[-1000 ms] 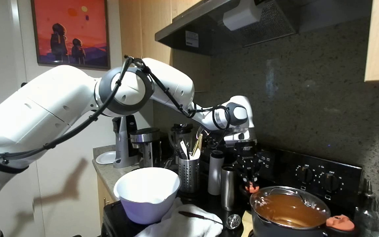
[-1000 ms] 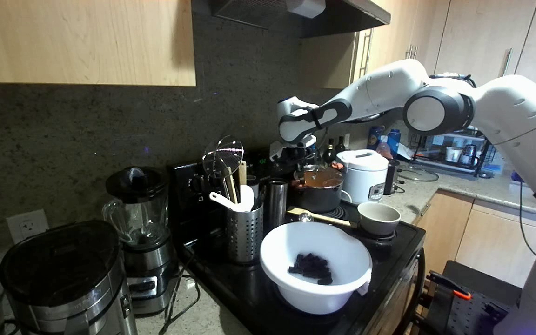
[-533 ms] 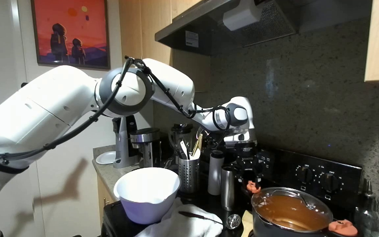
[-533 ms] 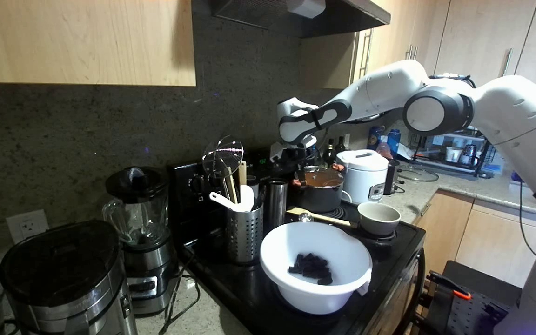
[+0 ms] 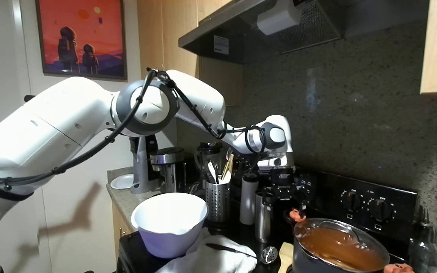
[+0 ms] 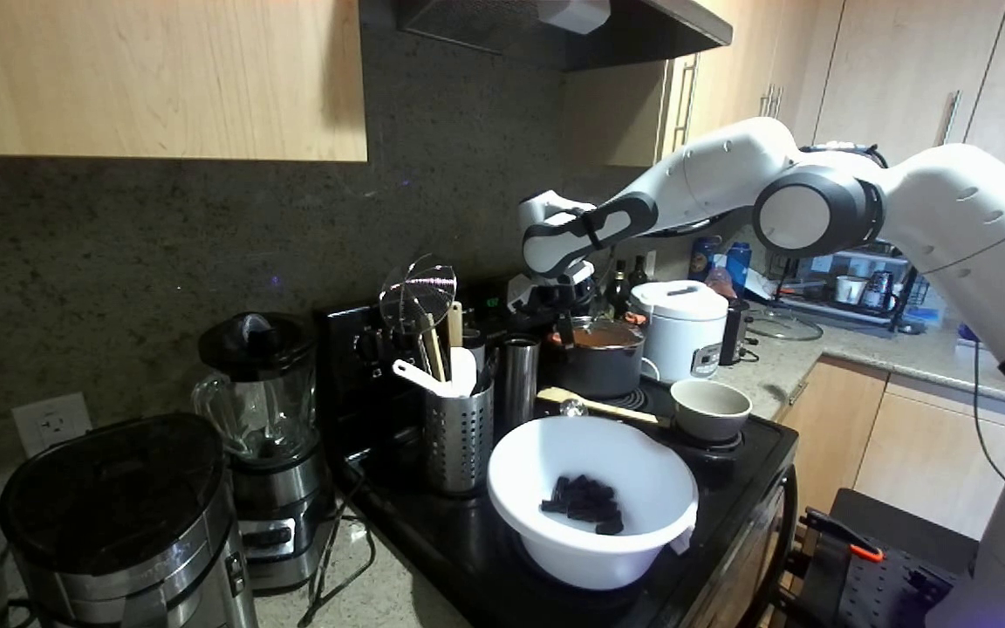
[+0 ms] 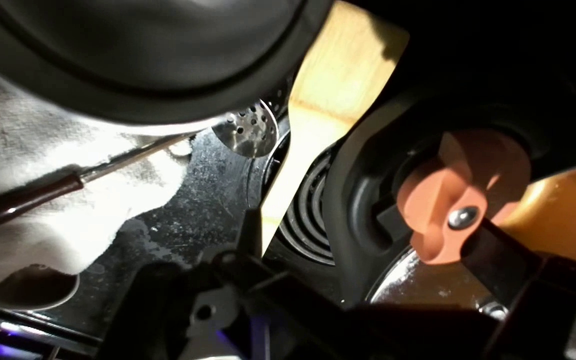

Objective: Turn the pot counter clockwise

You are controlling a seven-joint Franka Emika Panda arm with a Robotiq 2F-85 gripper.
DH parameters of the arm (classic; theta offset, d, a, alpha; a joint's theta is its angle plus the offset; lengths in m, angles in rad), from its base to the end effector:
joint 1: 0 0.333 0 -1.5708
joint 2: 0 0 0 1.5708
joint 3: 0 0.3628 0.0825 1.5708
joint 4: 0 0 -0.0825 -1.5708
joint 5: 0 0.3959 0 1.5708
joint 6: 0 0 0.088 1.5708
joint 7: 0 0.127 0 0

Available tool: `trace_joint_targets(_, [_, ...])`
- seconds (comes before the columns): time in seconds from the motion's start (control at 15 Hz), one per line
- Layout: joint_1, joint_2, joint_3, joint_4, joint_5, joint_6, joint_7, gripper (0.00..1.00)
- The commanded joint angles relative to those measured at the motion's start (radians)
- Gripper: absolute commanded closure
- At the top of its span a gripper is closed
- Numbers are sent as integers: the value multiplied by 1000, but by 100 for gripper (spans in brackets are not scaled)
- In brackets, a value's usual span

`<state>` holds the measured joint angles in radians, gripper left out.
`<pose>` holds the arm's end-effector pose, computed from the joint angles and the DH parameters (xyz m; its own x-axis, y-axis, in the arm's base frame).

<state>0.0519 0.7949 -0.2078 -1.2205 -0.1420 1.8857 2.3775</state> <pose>0.7761 -0.0911 0.3067 -0.7364 -0.6159 0.2801 -0.6619 0.7416 -0.1094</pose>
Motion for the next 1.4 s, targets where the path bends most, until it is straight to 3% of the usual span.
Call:
trace_joint_targets(0.0, [-5,-28,20,-20,5,-17,-19,0])
trace_joint_targets(0.73, [3,-108,8,-38,-46,-20,-62,0])
trace_joint_targets(1.33, [-78,-176,29,-80,-46,-7,-492,0])
